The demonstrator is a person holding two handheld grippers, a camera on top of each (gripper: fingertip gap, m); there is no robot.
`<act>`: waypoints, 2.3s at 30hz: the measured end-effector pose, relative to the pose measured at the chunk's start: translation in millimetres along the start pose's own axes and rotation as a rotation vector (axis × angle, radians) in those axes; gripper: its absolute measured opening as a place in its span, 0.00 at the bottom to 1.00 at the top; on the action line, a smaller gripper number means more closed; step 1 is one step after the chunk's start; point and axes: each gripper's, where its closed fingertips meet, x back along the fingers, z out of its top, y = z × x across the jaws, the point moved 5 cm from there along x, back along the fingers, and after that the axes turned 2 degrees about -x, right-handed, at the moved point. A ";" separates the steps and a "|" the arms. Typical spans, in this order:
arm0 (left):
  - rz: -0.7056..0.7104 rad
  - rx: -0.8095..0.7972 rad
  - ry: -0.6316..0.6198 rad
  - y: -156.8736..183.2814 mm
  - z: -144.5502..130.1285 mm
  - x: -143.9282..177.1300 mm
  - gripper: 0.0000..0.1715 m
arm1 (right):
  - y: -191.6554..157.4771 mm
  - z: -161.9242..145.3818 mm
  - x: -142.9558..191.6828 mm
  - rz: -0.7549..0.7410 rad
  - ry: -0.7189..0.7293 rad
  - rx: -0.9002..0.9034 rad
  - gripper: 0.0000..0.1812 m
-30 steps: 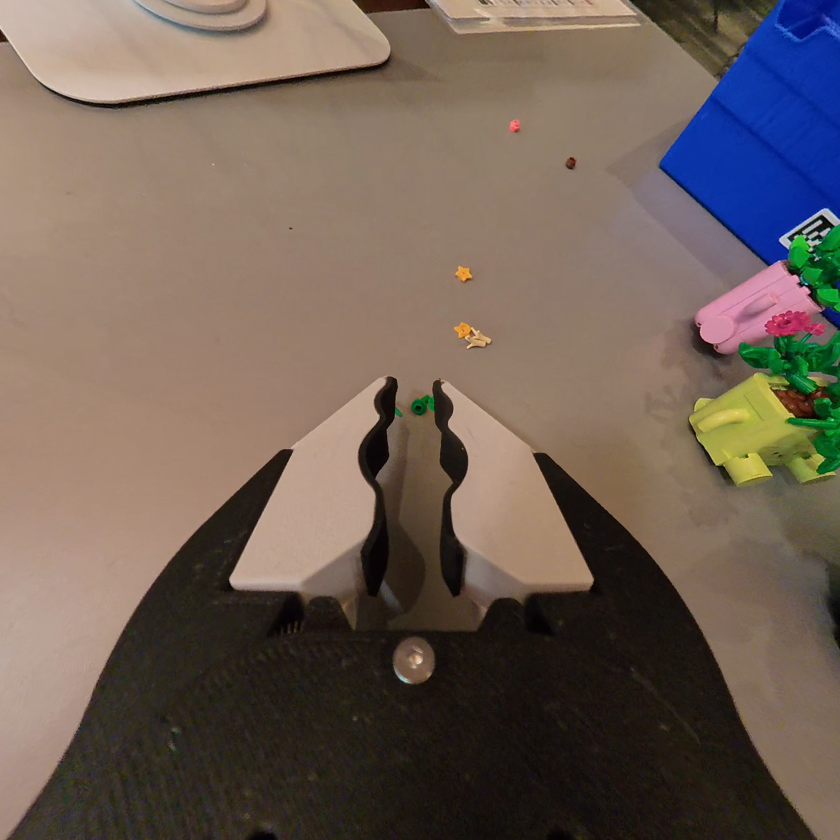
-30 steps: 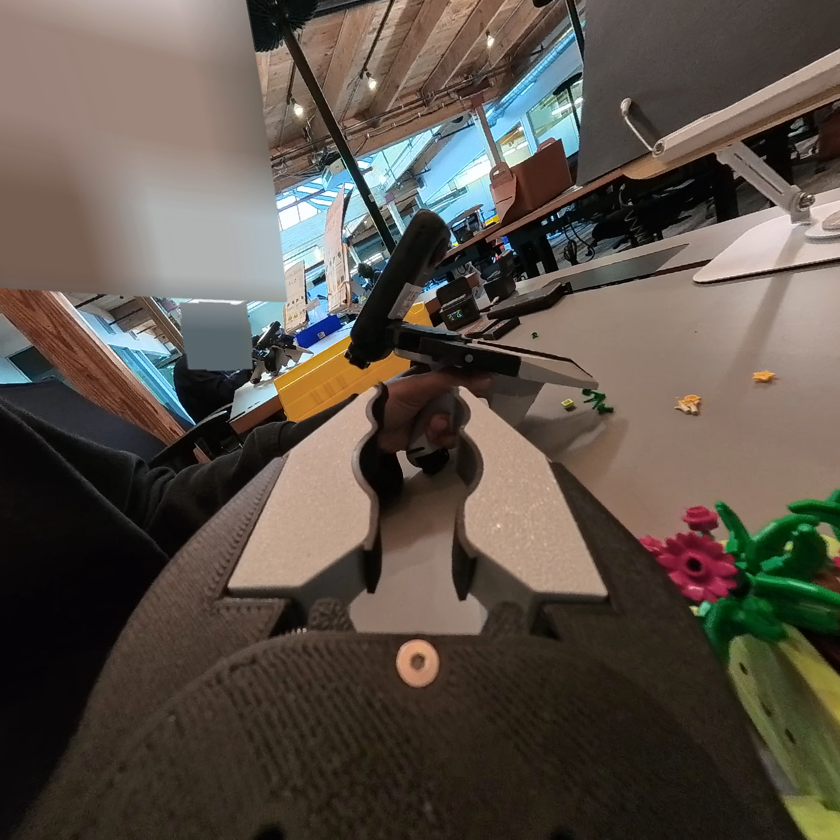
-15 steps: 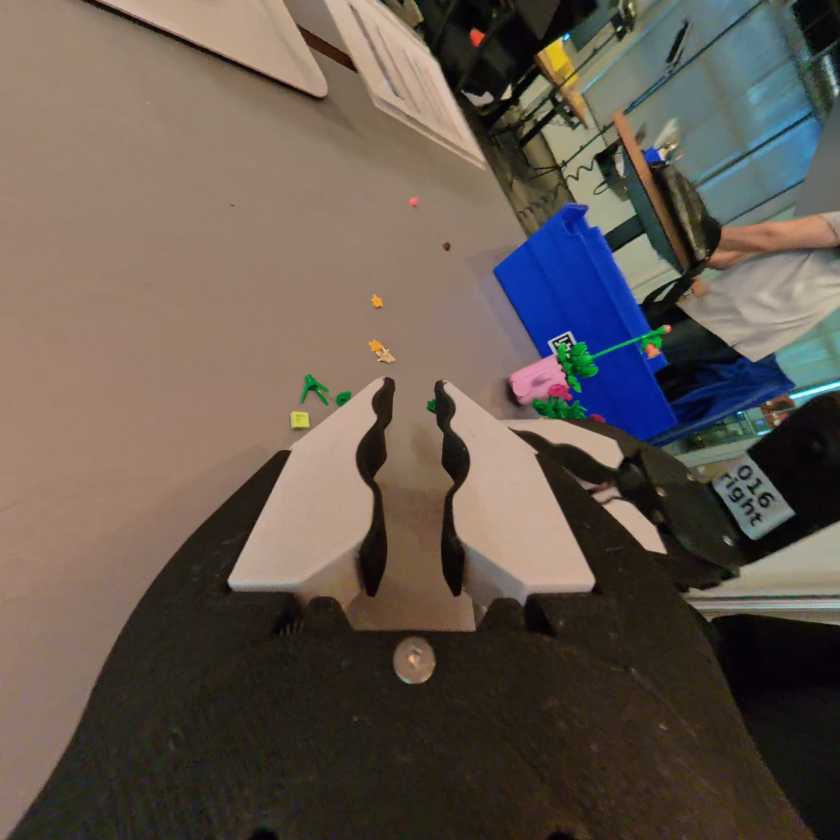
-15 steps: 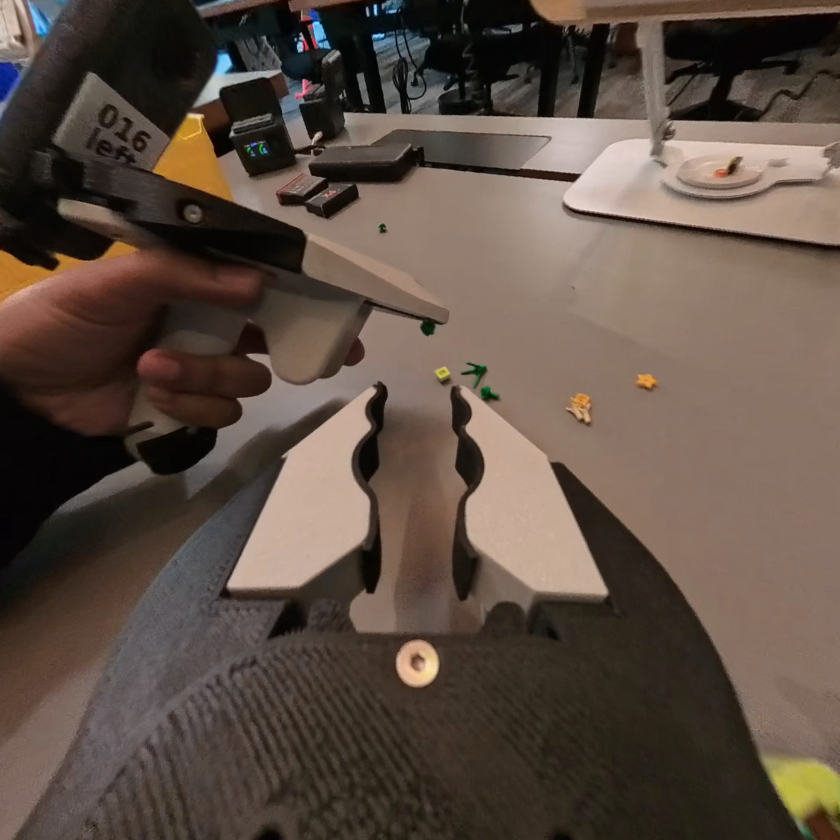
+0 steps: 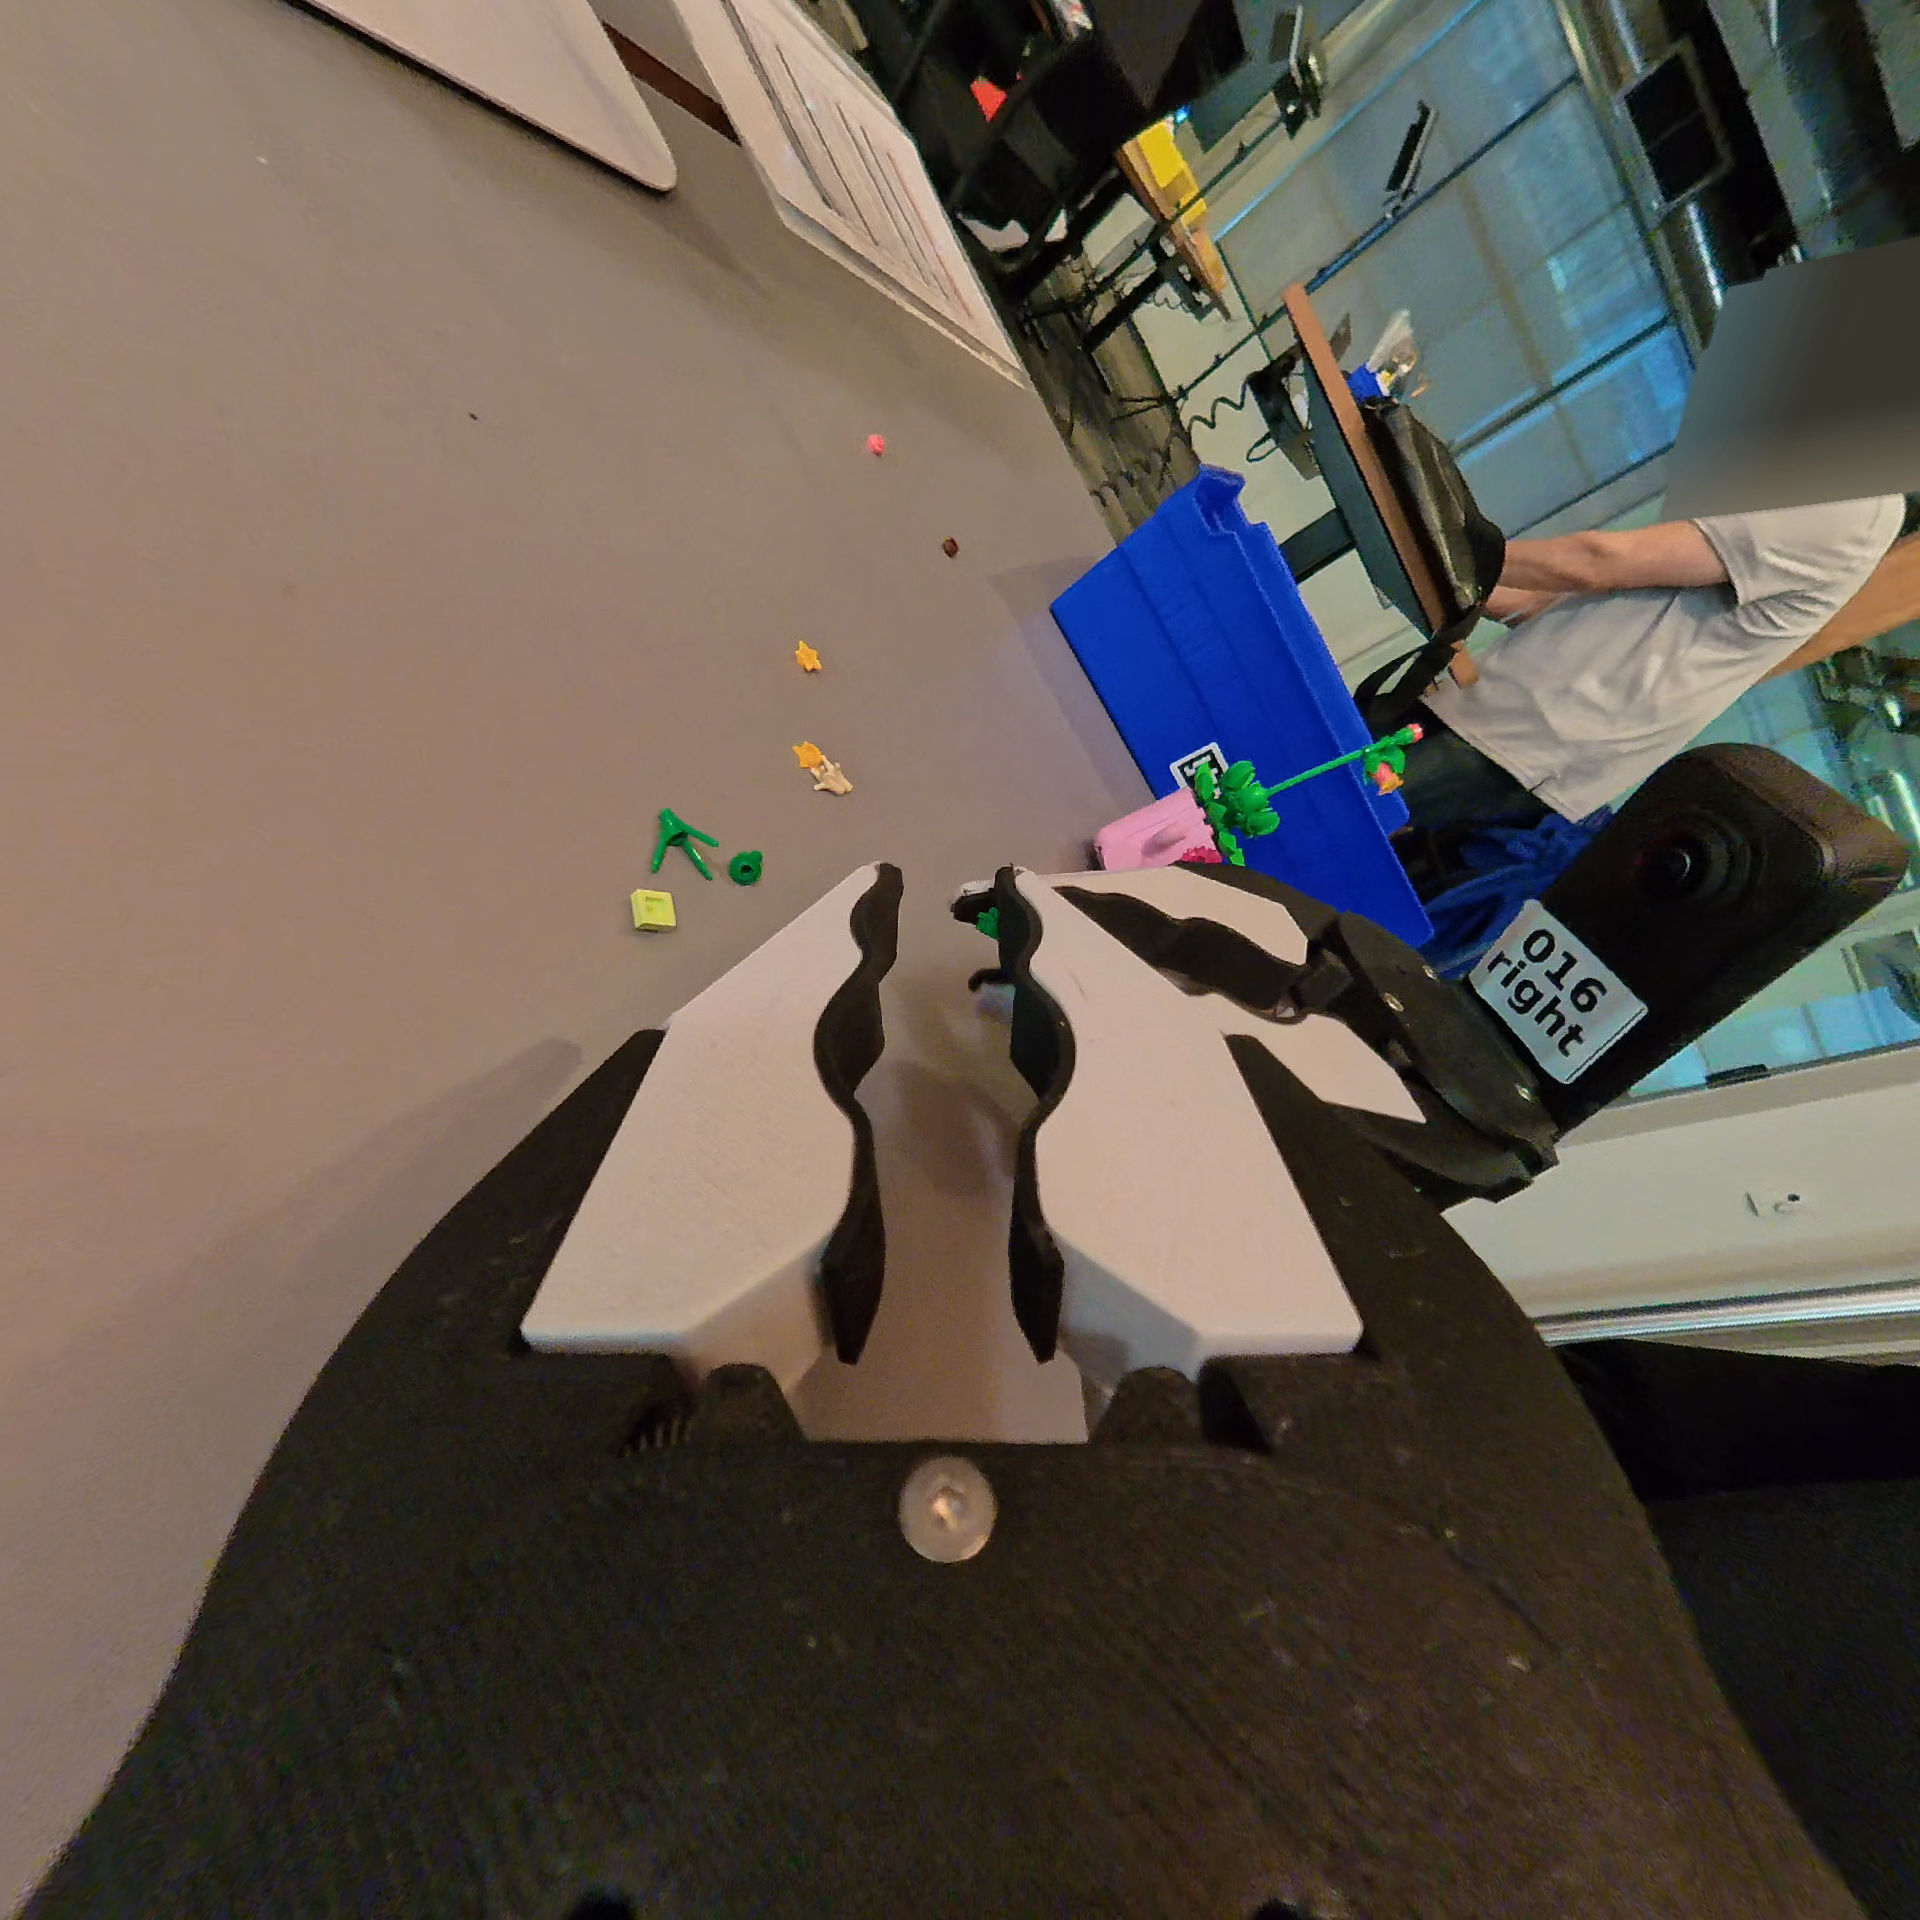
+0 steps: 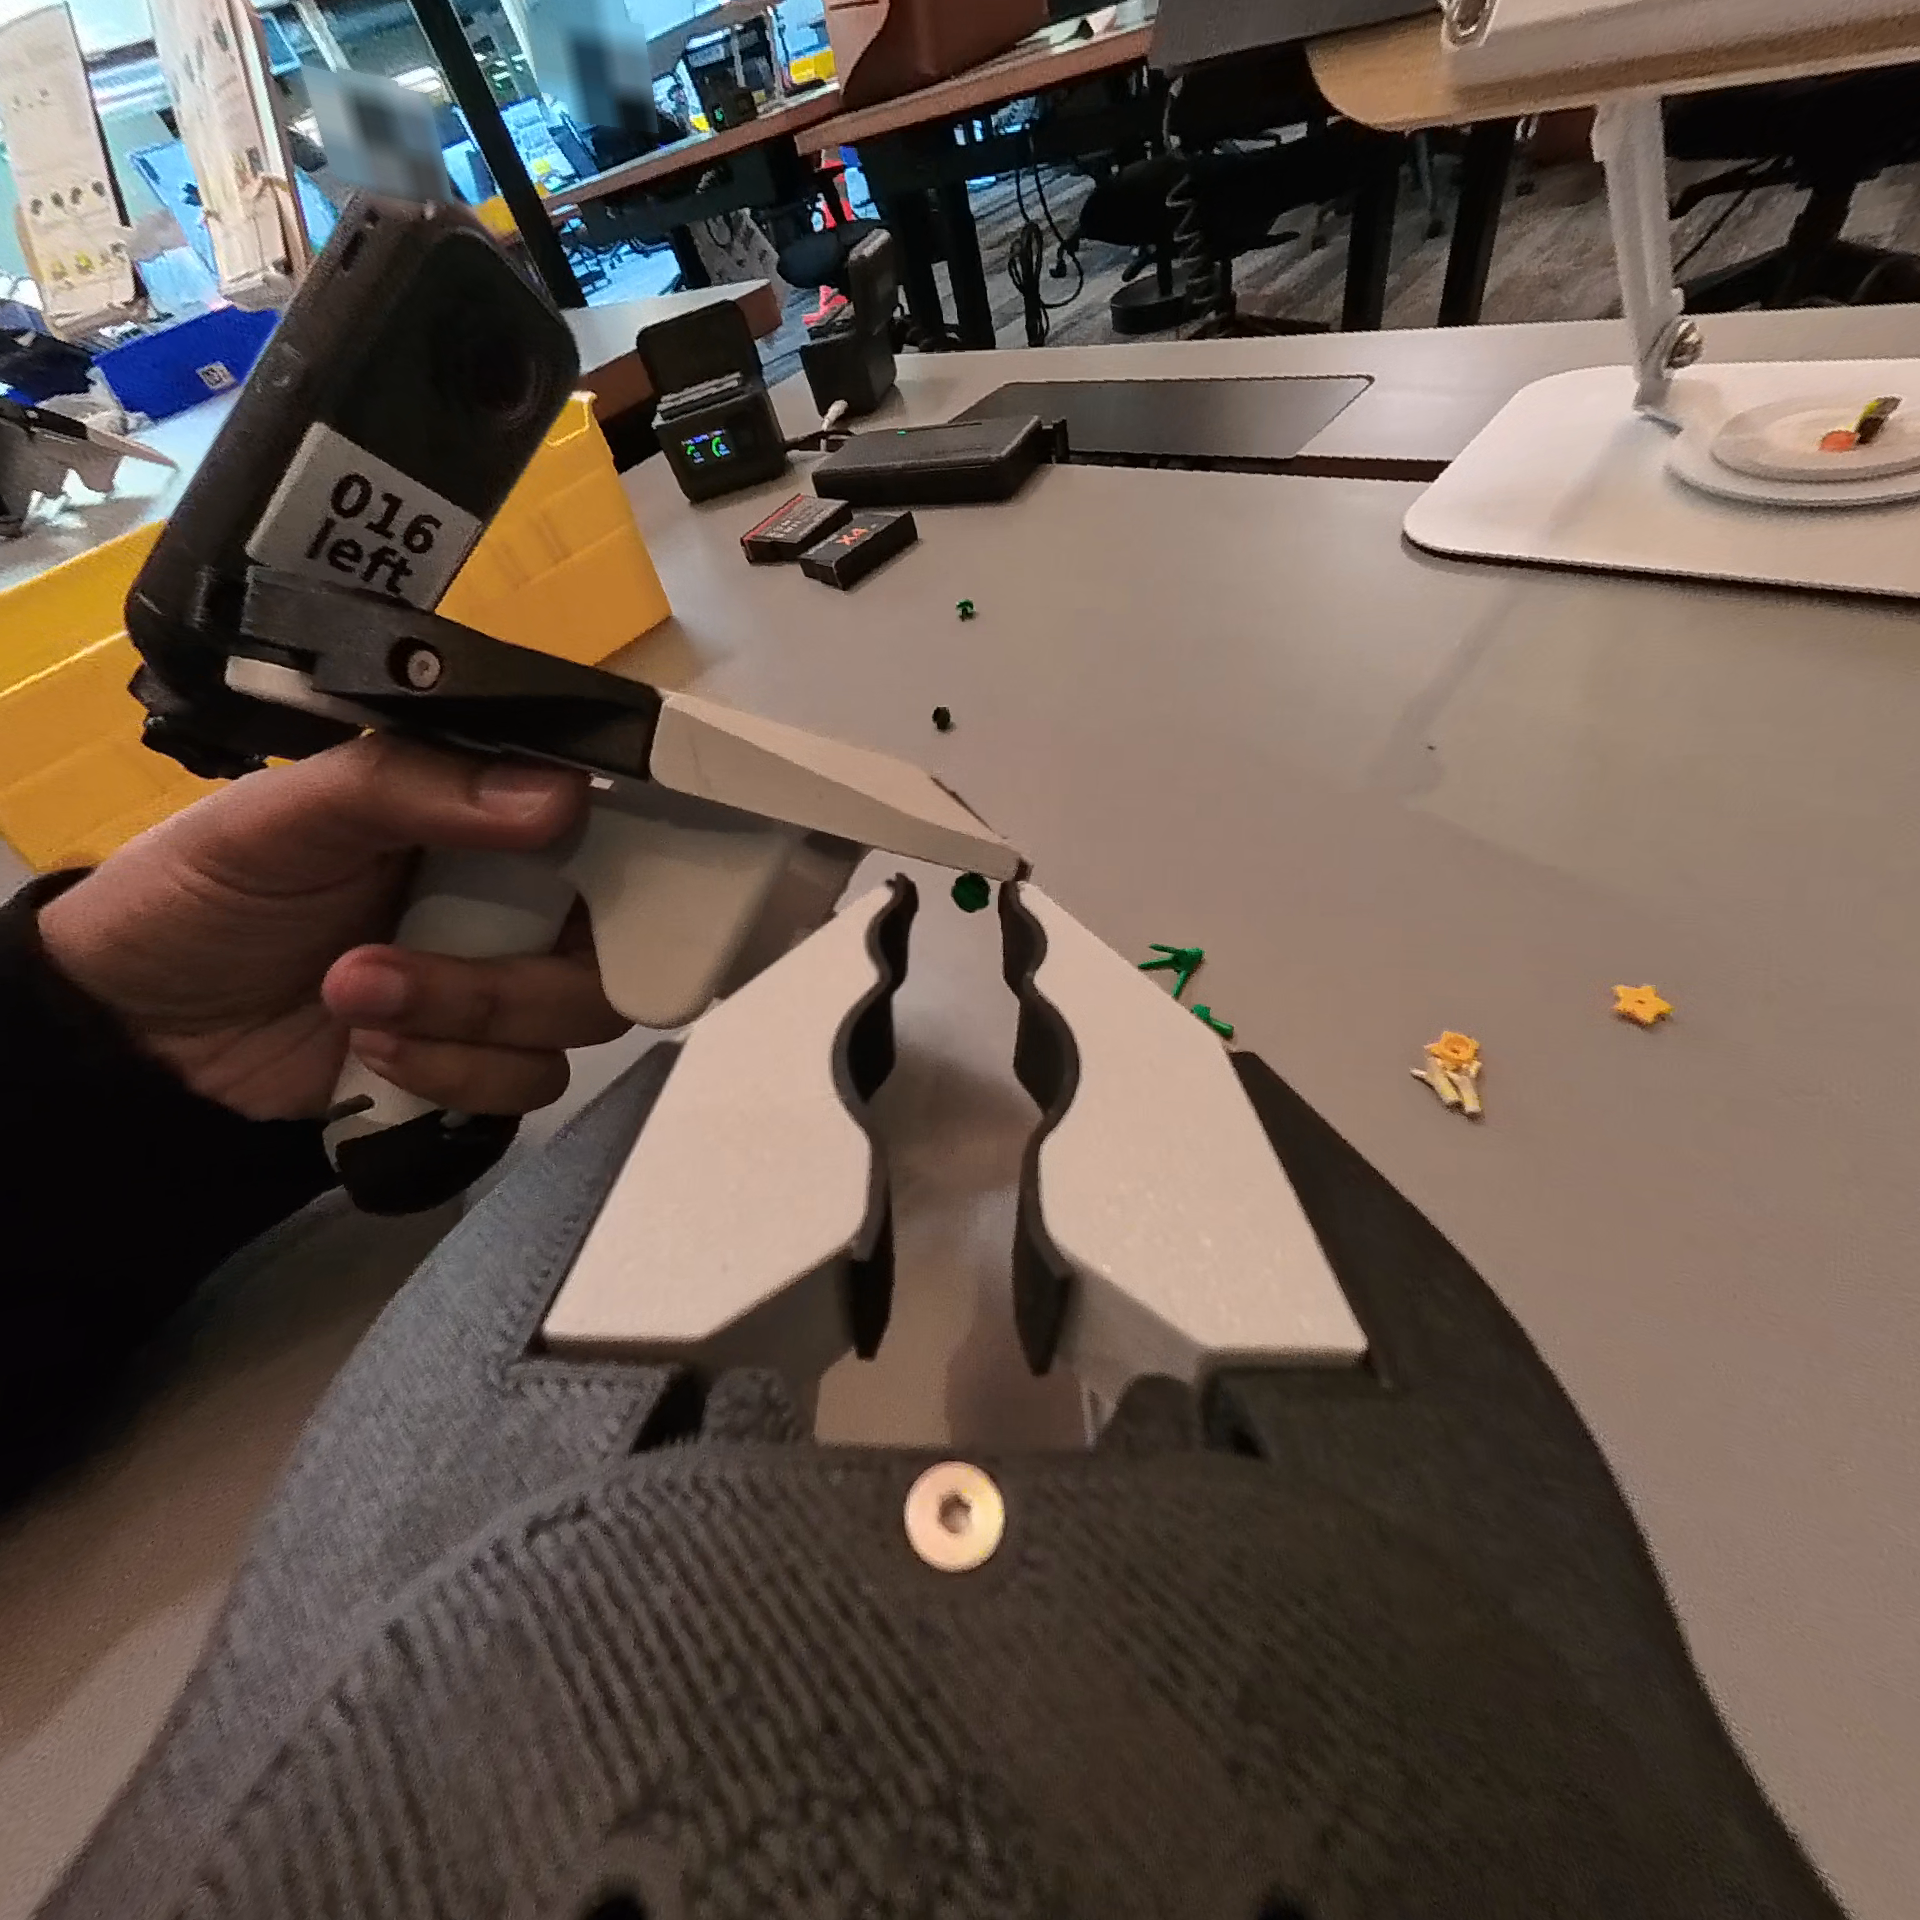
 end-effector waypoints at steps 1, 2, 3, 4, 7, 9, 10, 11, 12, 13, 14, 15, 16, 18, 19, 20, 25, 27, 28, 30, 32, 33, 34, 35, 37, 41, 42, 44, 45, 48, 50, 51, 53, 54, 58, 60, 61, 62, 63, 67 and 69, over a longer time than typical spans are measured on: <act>-0.004 0.007 0.000 -1.1 -0.6 0.8 0.10 | 1.0 -0.2 -0.9 -0.010 -0.004 -0.001 0.06; -0.008 0.012 0.003 -1.9 -0.1 2.5 0.11 | 1.6 -0.3 -1.5 -0.017 -0.007 0.002 0.03; -0.003 0.015 0.012 -3.5 1.2 4.7 0.10 | 1.5 -0.5 -2.0 -0.021 -0.010 0.006 0.03; 0.007 0.011 0.023 -5.3 2.7 7.2 0.11 | 1.6 -0.9 -2.5 -0.026 -0.014 0.009 0.03; 0.037 0.000 0.046 -10.8 6.0 14.1 0.11 | 5.3 -3.4 -4.0 -0.069 -0.043 0.018 0.03; 0.080 -0.016 0.066 -16.0 7.1 19.0 0.12 | 16.2 -9.4 -5.0 -0.159 -0.114 0.045 0.03; 0.105 -0.026 0.078 -18.5 6.9 21.3 0.12 | 24.2 -14.6 -5.6 -0.218 -0.176 0.070 0.03; 0.124 -0.036 0.085 -20.2 5.9 23.0 0.12 | 32.8 -20.3 -6.4 -0.276 -0.238 0.097 0.03; 0.136 -0.044 0.084 -21.3 4.4 23.9 0.12 | 40.1 -25.2 -7.8 -0.324 -0.292 0.115 0.03; 0.144 -0.051 0.079 -21.8 3.3 24.5 0.12 | 45.4 -28.5 -9.6 -0.356 -0.333 0.122 0.03; 0.148 -0.057 0.076 -21.6 3.2 25.0 0.13 | 49.5 -29.9 -11.5 -0.382 -0.357 0.129 0.03; 0.153 -0.065 0.077 -20.9 4.0 26.0 0.13 | 52.9 -30.4 -13.2 -0.409 -0.372 0.141 0.03; 0.158 -0.076 0.080 -19.8 5.4 27.7 0.13 | 55.5 -31.0 -14.9 -0.431 -0.386 0.155 0.03; 0.184 -0.108 0.089 -18.7 8.8 33.2 0.13 | 57.2 -30.6 -17.9 -0.451 -0.395 0.177 0.03; 0.204 -0.125 0.093 -19.1 10.4 36.8 0.13 | 57.3 -30.3 -18.8 -0.456 -0.397 0.184 0.03; 0.227 -0.142 0.095 -20.3 11.9 40.5 0.13 | 57.4 -30.1 -19.0 -0.462 -0.396 0.189 0.04; 0.361 -0.224 0.060 -30.4 16.5 62.6 0.13 | 51.1 -31.9 -15.1 -0.446 -0.385 0.175 0.16; 0.459 -0.280 0.037 -38.1 20.0 75.4 0.13 | 44.3 -32.9 -11.4 -0.422 -0.368 0.157 0.19; 0.531 -0.318 0.034 -43.2 23.5 84.8 0.13 | 39.6 -33.5 -8.8 -0.406 -0.357 0.156 0.20; 0.703 -0.402 0.024 -54.9 31.2 107.8 0.13 | 26.0 -35.8 -2.8 -0.348 -0.334 0.168 0.23; 0.900 -0.480 0.002 -69.4 37.2 134.4 0.13 | 8.1 -37.7 5.1 -0.261 -0.300 0.184 0.25; 0.994 -0.509 -0.012 -77.0 38.5 147.1 0.13 | -2.0 -38.7 9.5 -0.202 -0.281 0.194 0.24; 1.067 -0.527 -0.036 -84.4 37.6 157.4 0.13 | -13.5 -39.8 13.8 -0.117 -0.266 0.209 0.24; 1.112 -0.532 -0.067 -91.1 34.8 164.3 0.13 | -24.1 -40.3 18.7 -0.028 -0.247 0.227 0.24; 1.102 -0.512 -0.105 -100.1 26.2 166.2 0.13 | -36.4 -36.4 29.1 0.097 -0.180 0.239 0.20; 1.034 -0.452 -0.133 -110.4 13.2 151.7 0.13 | -38.5 -28.6 38.6 0.188 -0.101 0.187 0.18; 1.044 -0.456 -0.148 -113.6 11.2 148.6 0.12 | -37.8 -29.2 37.5 0.191 -0.112 0.177 0.19; 1.060 -0.482 -0.158 -117.6 10.4 142.4 0.11 | -37.0 -31.5 34.8 0.190 -0.140 0.168 0.20; 1.060 -0.491 -0.160 -118.6 10.7 139.3 0.10 | -37.0 -32.2 34.0 0.190 -0.148 0.169 0.20; 1.036 -0.482 -0.160 -121.5 12.1 131.3 0.09 | -38.3 -33.0 33.6 0.201 -0.156 0.173 0.20; 1.021 -0.473 -0.156 -123.1 14.2 128.3 0.09 | -37.5 -33.2 33.2 0.200 -0.159 0.165 0.20; 1.011 -0.466 -0.160 -123.4 14.6 127.4 0.06 | -36.9 -33.2 32.9 0.199 -0.161 0.161 0.20; 1.003 -0.444 -0.155 -124.2 16.2 127.8 0.03 | -36.1 -32.9 32.9 0.198 -0.161 0.153 0.20; 0.999 -0.436 -0.140 -124.0 17.5 128.0 0.03 | -36.0 -32.9 32.8 0.199 -0.161 0.150 0.20; 0.846 -0.425 -0.073 -100.2 22.4 106.7 0.03 | -35.1 -33.4 31.9 0.203 -0.171 0.136 0.19; 0.720 -0.459 -0.077 -78.9 22.9 79.0 0.03 | -36.6 -34.4 31.6 0.211 -0.179 0.146 0.18; 0.659 -0.484 -0.094 -68.6 21.6 62.3 0.03 | -38.1 -35.4 31.3 0.216 -0.186 0.157 0.18; 0.601 -0.507 -0.118 -59.6 19.3 44.7 0.03 | -39.9 -36.7 30.9 0.220 -0.194 0.172 0.18; 0.557 -0.525 -0.147 -53.1 16.8 27.7 0.03 | -41.6 -38.1 30.4 0.222 -0.203 0.188 0.18; 0.514 -0.574 -0.249 -50.1 13.0 -24.3 0.03 | -46.1 -41.0 30.0 0.226 -0.218 0.232 0.17; 0.514 -0.550 -0.307 -54.2 9.5 -38.0 0.03 | -46.5 -39.8 31.5 0.228 -0.203 0.235 0.16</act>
